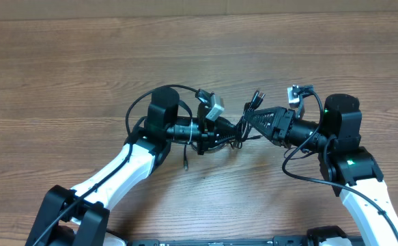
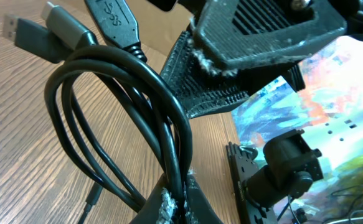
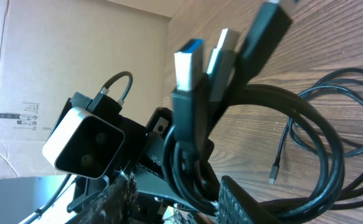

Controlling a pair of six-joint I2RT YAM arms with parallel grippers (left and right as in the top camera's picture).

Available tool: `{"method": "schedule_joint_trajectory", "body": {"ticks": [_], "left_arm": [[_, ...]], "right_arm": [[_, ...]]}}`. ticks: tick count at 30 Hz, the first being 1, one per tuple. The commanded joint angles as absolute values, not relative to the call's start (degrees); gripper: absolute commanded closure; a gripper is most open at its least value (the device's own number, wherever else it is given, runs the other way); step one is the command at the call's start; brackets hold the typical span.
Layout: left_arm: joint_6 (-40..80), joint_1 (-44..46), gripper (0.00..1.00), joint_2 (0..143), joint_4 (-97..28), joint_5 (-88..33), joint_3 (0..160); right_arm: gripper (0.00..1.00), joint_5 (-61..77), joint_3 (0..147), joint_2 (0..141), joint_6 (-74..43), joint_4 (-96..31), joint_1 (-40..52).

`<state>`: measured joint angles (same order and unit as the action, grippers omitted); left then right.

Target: Untangle cables

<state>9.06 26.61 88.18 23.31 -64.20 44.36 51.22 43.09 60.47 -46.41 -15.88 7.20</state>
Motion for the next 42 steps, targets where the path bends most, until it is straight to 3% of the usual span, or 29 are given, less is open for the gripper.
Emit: {"method": "schedule_joint_trajectory", "body": {"ticks": [1, 5, 13, 16, 18, 20, 21, 23, 29, 42], "left_arm": [[10.7, 27.1, 0.96, 87.9, 24.1, -62.4, 44.8], [12.2, 27.1, 0.96, 87.9, 24.1, -62.4, 44.8], [13.3, 28.1, 0.96, 87.9, 24.1, -63.0, 44.8], [13.3, 29.5, 0.96, 87.9, 24.2, -62.4, 44.8], [13.3, 29.7, 0.96, 87.9, 24.2, -62.4, 44.8], [13.3, 29.6, 0.96, 87.9, 24.3, -62.4, 44.8], [13.3, 29.6, 0.96, 87.9, 24.3, -62.4, 44.8], [13.3, 29.6, 0.96, 87.9, 24.3, -62.4, 44.8], [13.3, 29.5, 0.96, 87.9, 24.3, -62.4, 44.8], [14.4, 27.6, 0.96, 87.9, 25.9, -62.6, 44.8]], "right_arm": [[0.59, 51.5, 44.2, 59.6, -42.9, -15.5, 7.2], [0.67, 50.7, 44.2, 59.7, -41.6, -15.6, 7.2], [0.66, 46.6, 44.2, 59.8, -38.2, -18.3, 7.3], [0.54, 46.7, 44.2, 59.8, -30.5, -18.6, 8.3], [0.51, 46.5, 44.2, 59.8, -29.9, -18.6, 8.7], [0.52, 46.1, 44.2, 59.8, -29.9, -18.7, 8.7], [0.64, 44.8, 44.2, 59.8, -29.9, -19.1, 8.7], [0.68, 38.5, 44.2, 59.8, -30.2, -22.6, 8.7], [0.69, 25.5, 44.2, 59.8, -35.6, -29.3, 8.6], [0.67, 24.4, 44.2, 59.8, -35.8, -30.0, 8.6]]}}
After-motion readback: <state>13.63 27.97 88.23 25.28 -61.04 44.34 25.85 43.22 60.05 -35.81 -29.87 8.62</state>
